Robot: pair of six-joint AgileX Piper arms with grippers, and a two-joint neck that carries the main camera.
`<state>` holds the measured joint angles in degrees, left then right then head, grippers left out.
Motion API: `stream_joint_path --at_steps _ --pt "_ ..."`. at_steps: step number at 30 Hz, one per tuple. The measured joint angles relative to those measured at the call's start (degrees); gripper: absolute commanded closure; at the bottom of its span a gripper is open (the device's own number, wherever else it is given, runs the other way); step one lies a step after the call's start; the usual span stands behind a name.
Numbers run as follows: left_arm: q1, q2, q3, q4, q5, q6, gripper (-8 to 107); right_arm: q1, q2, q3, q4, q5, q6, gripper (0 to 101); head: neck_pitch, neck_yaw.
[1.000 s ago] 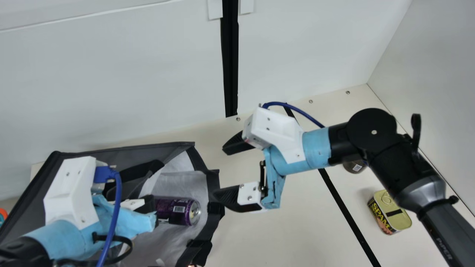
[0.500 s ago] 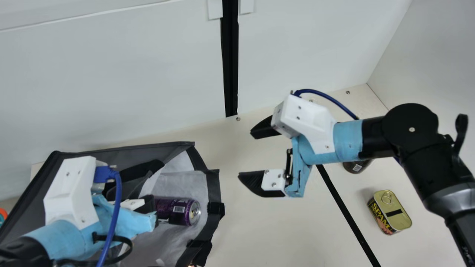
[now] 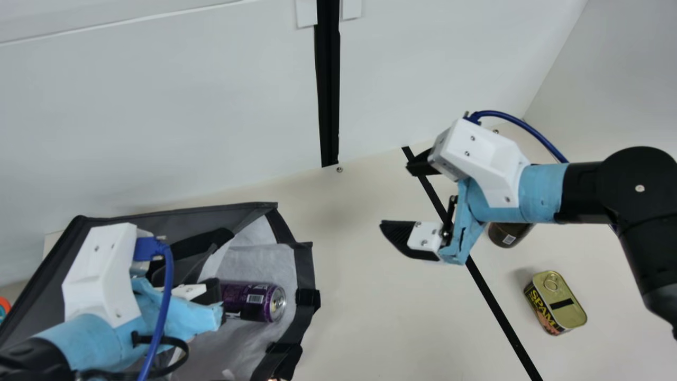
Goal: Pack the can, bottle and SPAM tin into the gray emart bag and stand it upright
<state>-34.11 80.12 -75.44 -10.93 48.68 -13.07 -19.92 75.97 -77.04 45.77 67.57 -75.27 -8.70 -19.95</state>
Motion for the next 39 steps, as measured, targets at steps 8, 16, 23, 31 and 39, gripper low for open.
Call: stream_joint_path --at_steps 8,16,23,31,39 --pt "0.0 0.0 0.0 0.0 0.0 0.0 107 -4.8 -0.2 -1.1 -3.6 -1.4 1.8 6 0.0 0.1" --pt "0.0 0.0 0.0 0.0 0.0 0.0 107 -9.1 0.1 -2.9 -8.7 -2.6 3.0 6 0.0 0.0" --pt "0.0 0.0 0.0 0.0 0.0 0.0 107 -11.2 0.7 -4.7 -14.2 -3.2 4.9 6 0.0 0.1" --pt "0.0 0.0 0.0 0.0 0.0 0.0 107 -12.9 1.8 -7.3 -22.2 -3.6 7.5 6 0.0 0.0" --pt "0.0 0.0 0.0 0.0 0.0 0.0 107 -14.1 3.2 -9.4 -27.6 -3.1 11.7 6 0.0 0.0"
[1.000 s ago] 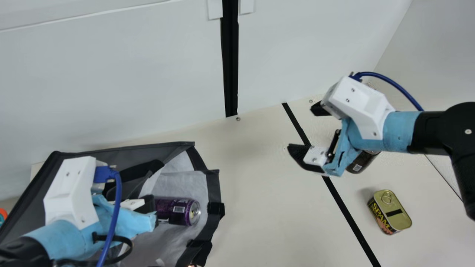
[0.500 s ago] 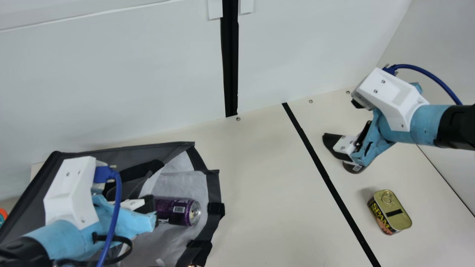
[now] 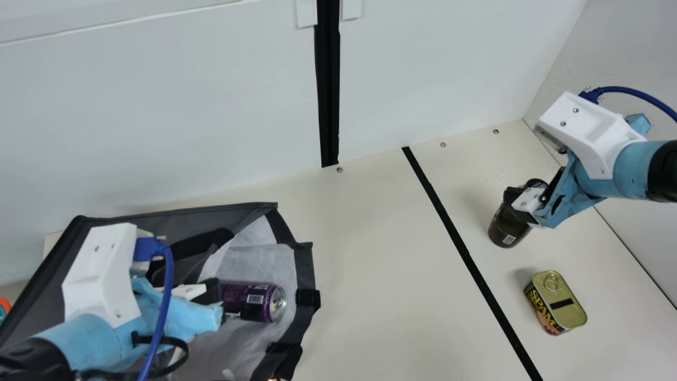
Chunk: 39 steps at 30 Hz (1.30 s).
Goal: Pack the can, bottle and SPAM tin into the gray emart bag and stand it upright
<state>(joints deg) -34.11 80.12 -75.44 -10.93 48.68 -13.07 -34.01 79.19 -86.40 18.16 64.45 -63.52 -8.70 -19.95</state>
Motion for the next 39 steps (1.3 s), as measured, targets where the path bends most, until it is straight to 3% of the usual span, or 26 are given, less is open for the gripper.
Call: stream_joint_path --at_steps 18,39 --pt "0.0 0.0 0.0 0.0 0.0 0.0 107 0.4 4.4 -4.4 -7.9 1.9 13.6 6 0.0 0.0" --pt "0.0 0.0 0.0 0.0 0.0 0.0 107 0.8 7.0 -8.9 -12.3 4.7 21.2 6 0.0 0.1"
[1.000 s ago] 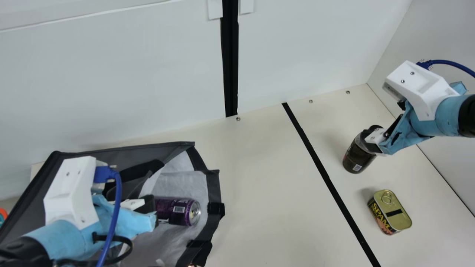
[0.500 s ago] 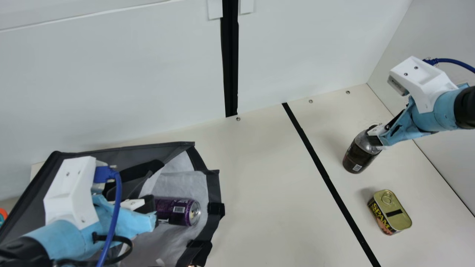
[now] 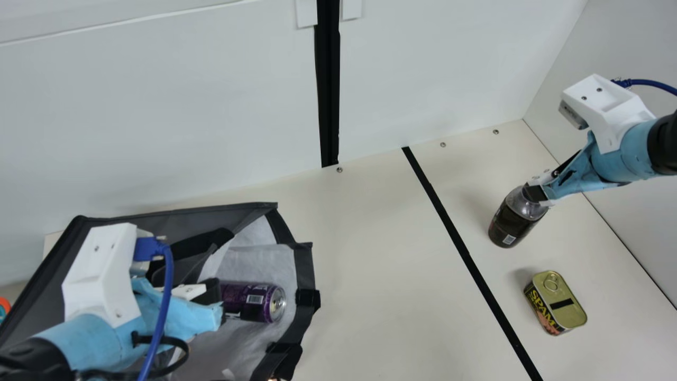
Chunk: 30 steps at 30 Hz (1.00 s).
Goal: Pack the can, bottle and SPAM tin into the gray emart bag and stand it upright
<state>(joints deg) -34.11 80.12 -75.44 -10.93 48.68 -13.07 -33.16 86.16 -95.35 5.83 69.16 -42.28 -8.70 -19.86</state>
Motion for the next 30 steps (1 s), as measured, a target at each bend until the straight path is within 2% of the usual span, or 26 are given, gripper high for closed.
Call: stream_joint_path --at_steps 8,19,30 --pt "0.0 0.0 0.0 0.0 0.0 0.0 107 -0.8 -2.8 0.0 0.7 0.9 1.2 6 0.0 0.0" --pt "0.0 0.0 0.0 0.0 0.0 0.0 107 -1.5 -6.8 2.8 1.2 0.9 2.6 6 0.0 -0.1" --pt "0.0 0.0 0.0 0.0 0.0 0.0 107 -1.4 -4.2 1.8 0.3 0.7 3.0 6 0.0 0.0"
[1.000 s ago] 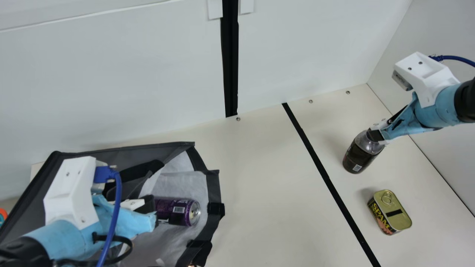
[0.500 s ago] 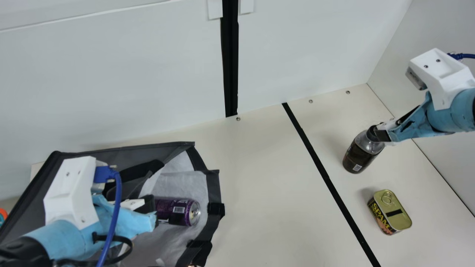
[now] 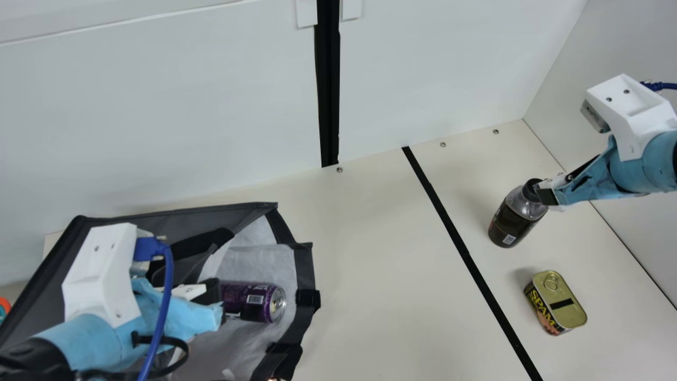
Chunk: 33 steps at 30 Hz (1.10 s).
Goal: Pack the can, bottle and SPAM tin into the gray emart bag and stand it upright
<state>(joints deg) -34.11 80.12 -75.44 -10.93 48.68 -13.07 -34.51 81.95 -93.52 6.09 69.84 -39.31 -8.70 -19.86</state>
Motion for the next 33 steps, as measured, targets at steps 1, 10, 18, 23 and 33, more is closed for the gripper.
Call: stream_joint_path --at_steps 1,10,18,23,33 --pt "0.0 0.0 0.0 0.0 0.0 0.0 107 0.0 0.4 -0.3 0.0 0.1 0.0 6 0.0 -0.1" --pt "0.0 0.0 0.0 0.0 0.0 0.0 107 0.0 5.0 -2.5 0.8 0.0 -0.3 6 0.0 0.0" --pt "0.0 0.0 0.0 0.0 0.0 0.0 107 0.3 9.2 -4.0 1.5 -0.1 -0.9 6 0.0 0.0" --pt "0.0 0.0 0.0 0.0 0.0 0.0 107 0.7 11.6 -4.8 1.5 0.0 -1.4 6 0.0 -0.1" --pt "0.0 0.0 0.0 0.0 0.0 0.0 107 1.0 16.0 -5.3 0.7 0.0 -2.0 6 0.0 -0.1"
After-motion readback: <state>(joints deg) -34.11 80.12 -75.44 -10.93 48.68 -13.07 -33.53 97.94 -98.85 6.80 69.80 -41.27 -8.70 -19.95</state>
